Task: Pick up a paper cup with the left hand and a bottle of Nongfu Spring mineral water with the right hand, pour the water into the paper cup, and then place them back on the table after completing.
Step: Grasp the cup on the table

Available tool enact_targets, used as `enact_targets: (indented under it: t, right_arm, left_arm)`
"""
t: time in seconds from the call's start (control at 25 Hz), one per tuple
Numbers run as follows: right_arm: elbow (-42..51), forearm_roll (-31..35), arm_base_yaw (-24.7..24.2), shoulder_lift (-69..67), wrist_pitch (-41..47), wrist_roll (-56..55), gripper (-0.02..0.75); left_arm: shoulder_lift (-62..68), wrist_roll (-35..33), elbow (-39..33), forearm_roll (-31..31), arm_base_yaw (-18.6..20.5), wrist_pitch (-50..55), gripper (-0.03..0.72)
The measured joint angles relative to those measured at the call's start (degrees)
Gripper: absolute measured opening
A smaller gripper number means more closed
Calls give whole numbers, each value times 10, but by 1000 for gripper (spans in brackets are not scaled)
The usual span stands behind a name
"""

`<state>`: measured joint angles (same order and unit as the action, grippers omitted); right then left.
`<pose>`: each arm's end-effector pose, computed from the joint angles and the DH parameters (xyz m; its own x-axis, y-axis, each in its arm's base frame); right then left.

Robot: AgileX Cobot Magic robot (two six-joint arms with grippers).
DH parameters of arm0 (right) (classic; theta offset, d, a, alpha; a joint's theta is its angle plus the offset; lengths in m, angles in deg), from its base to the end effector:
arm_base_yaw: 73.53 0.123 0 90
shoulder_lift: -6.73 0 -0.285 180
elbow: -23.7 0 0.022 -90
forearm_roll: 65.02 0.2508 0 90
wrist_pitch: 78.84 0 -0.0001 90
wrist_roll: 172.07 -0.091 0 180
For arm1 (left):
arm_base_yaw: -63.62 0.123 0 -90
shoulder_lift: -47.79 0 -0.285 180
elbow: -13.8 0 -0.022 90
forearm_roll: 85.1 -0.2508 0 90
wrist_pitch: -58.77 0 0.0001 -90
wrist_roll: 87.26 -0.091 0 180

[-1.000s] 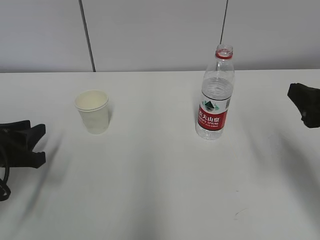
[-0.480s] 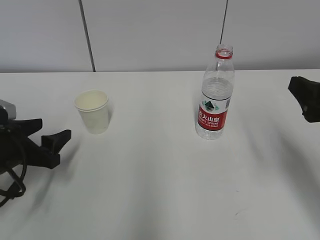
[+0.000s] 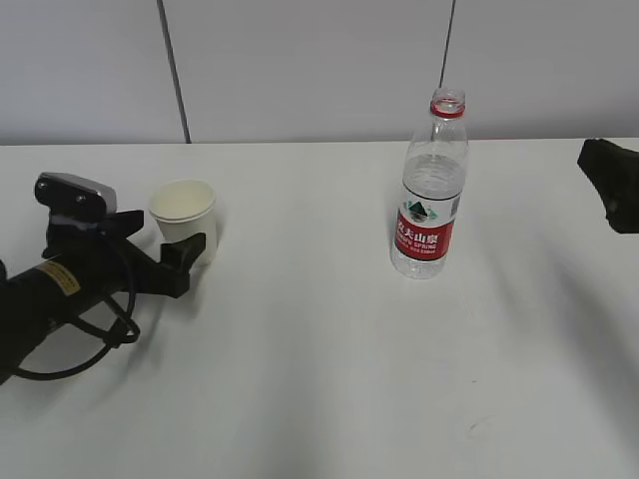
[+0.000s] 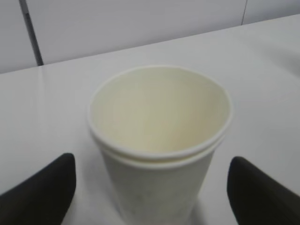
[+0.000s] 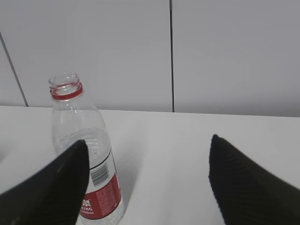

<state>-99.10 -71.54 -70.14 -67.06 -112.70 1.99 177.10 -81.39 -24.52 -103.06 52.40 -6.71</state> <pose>0.2135 0.0184 0.2371 -0.1280 0.0015 -0.9918 -0.1205 0.9926 0.0170 0.3293 -0.0913 0.0831 -0.2105 0.0723 -0.9749 0.4614 0.8865 -0.0338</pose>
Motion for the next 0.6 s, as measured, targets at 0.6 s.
enact_targets:
  t: [0.6]
  right_arm:
    - [0, 0, 0, 0, -20, 0, 587]
  left_arm:
    - [78, 11, 95, 38, -27, 0, 561]
